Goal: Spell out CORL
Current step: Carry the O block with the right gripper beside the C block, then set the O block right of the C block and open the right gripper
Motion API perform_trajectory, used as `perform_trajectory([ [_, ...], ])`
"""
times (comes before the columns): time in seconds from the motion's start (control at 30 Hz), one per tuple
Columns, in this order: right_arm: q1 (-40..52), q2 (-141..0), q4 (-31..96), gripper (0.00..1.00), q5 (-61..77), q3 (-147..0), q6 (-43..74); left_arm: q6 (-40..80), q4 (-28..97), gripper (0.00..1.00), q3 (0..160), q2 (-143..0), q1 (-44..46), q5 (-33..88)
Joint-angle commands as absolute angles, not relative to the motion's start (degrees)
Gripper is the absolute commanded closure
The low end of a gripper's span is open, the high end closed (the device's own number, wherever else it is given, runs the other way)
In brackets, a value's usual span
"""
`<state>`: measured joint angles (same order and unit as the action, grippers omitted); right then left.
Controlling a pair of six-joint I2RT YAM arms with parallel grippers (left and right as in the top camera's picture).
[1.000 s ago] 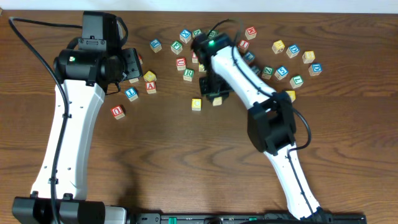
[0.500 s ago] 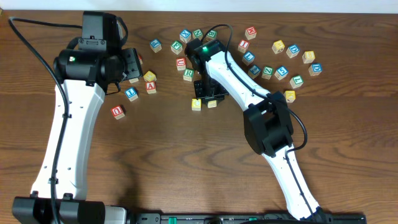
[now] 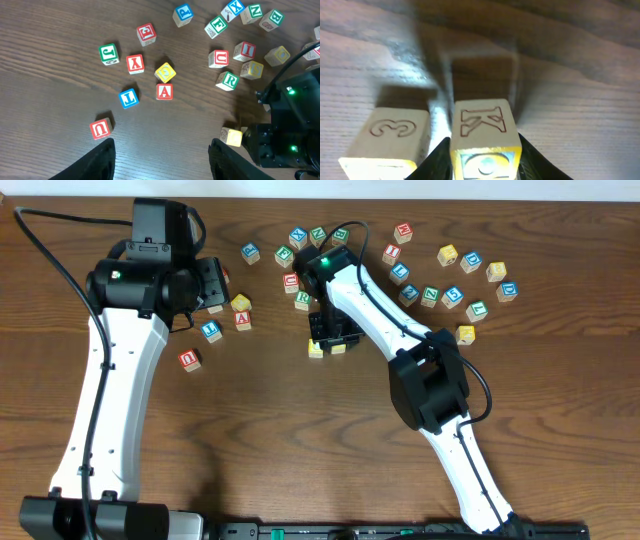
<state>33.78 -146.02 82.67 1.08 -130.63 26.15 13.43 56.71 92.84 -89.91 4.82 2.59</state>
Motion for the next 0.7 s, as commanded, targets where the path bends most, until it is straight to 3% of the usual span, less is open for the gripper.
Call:
perform_trajectory([
  [0.0,34.13,-145.29,83.92,0.66,1.08,-130.39,26.98,12.71,56.75,0.41,92.79,-90.61,4.73,1.87],
  [0.67,31.75,-138.43,86.56,0.67,5.26,-132.33,21.69,12.71,56.01,0.41,92.79,-90.61,4.73,1.87],
])
